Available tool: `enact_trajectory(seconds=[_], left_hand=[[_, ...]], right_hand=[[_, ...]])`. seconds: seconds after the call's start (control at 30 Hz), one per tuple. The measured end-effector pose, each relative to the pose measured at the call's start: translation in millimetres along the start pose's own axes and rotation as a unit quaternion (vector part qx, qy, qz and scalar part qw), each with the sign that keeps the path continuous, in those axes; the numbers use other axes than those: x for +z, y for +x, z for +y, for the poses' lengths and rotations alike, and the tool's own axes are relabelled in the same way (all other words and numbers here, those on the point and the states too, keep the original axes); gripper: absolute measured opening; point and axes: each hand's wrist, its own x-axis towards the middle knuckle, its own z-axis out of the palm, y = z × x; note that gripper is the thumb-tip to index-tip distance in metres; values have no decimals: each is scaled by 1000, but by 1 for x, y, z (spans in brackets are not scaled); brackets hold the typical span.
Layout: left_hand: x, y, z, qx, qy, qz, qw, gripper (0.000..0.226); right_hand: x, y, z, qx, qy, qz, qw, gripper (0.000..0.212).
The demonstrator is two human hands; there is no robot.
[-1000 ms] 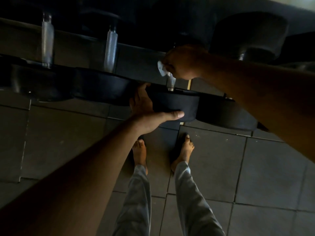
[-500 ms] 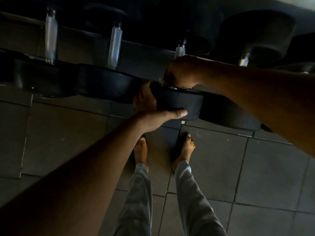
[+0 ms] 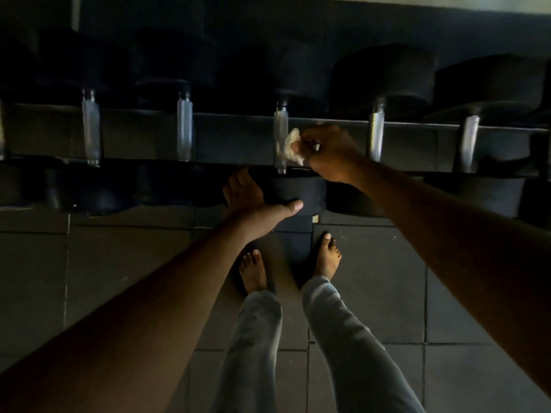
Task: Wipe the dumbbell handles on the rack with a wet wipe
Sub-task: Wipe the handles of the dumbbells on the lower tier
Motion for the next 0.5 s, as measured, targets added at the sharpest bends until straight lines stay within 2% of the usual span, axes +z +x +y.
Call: enact_trajectory(seconds=[0.1,0.23,0.37,0.5], left_hand=[[4,-10,16,45,75,37,995,124],[19,-22,42,148,109,50,982,105],[41,-29,77,181,117,-8,977,98],[71,-27,112,162,127,-55,977,107]], right_hand=[[-20,-22,15,15,113,49,992,13],[-42,-47,43,69,126,96,985,3],[-64,-65,78,78,115,149,979,18],[-83,-77,112,92,59,153,982,28]])
